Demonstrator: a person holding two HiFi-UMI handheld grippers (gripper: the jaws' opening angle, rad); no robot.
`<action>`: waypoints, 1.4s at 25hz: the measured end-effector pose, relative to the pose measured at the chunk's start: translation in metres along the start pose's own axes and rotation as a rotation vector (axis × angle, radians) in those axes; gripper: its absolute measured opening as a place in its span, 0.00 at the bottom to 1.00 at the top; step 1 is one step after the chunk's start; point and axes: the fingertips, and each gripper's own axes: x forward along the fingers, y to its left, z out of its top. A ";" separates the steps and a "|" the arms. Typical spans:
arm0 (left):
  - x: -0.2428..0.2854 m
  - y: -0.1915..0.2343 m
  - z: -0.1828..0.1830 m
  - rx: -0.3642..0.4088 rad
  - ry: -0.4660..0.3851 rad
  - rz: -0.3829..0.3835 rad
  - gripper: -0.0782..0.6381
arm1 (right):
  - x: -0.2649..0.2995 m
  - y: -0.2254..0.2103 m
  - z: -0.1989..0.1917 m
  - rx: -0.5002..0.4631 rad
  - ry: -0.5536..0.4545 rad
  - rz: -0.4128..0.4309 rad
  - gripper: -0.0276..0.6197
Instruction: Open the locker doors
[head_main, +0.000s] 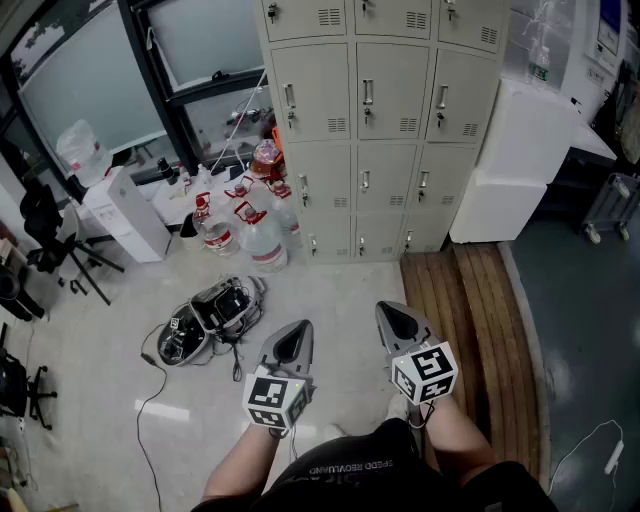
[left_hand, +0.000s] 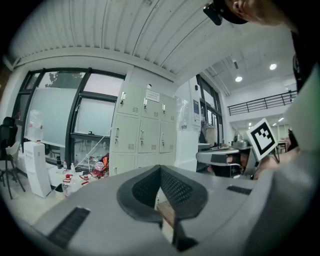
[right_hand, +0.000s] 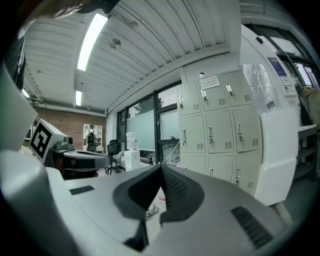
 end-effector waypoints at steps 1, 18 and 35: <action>-0.001 0.000 0.000 0.001 -0.001 -0.001 0.11 | 0.000 0.001 -0.001 0.000 0.000 0.000 0.04; -0.012 0.011 0.006 -0.009 -0.031 0.009 0.11 | 0.004 0.019 0.009 0.015 -0.025 0.036 0.04; -0.008 0.042 0.024 0.023 -0.055 -0.003 0.11 | 0.034 0.022 0.029 0.001 -0.049 0.002 0.04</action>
